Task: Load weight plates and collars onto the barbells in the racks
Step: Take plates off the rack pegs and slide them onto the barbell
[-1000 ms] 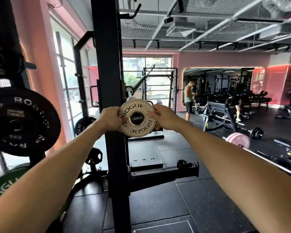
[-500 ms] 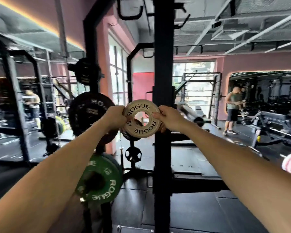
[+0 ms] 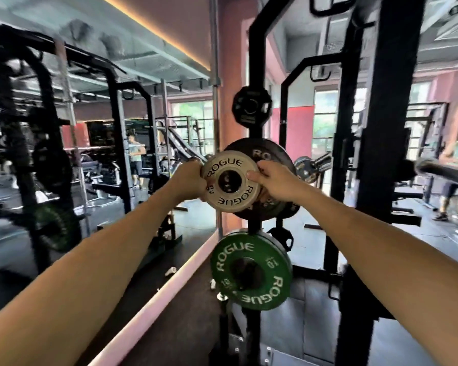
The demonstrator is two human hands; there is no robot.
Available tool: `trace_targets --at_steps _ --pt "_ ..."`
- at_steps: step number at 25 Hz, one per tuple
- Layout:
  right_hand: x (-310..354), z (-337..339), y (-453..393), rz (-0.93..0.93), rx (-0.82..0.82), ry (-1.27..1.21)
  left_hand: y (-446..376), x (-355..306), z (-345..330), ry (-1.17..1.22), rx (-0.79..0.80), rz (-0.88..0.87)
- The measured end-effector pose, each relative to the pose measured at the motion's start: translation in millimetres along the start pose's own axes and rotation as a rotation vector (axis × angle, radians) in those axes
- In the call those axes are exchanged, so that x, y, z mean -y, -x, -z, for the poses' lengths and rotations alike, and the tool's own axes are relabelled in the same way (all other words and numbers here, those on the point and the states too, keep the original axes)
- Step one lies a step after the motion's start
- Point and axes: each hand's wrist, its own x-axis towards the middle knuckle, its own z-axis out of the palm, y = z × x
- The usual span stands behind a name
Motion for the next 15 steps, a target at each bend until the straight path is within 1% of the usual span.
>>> trace_targets --at_steps 2,6,11,15 --pt "11 -23 -20 -0.008 0.039 -0.063 -8 30 8 0.07 -0.007 0.002" --pt "10 -53 -60 -0.014 0.073 -0.001 -34 68 5 0.113 -0.026 0.014" --pt "-21 -68 -116 -0.037 0.081 -0.084 -99 101 -21 0.138 -0.069 -0.02" --pt "-57 -58 -172 -0.052 0.027 -0.042 -175 100 -45 0.153 -0.085 -0.078"
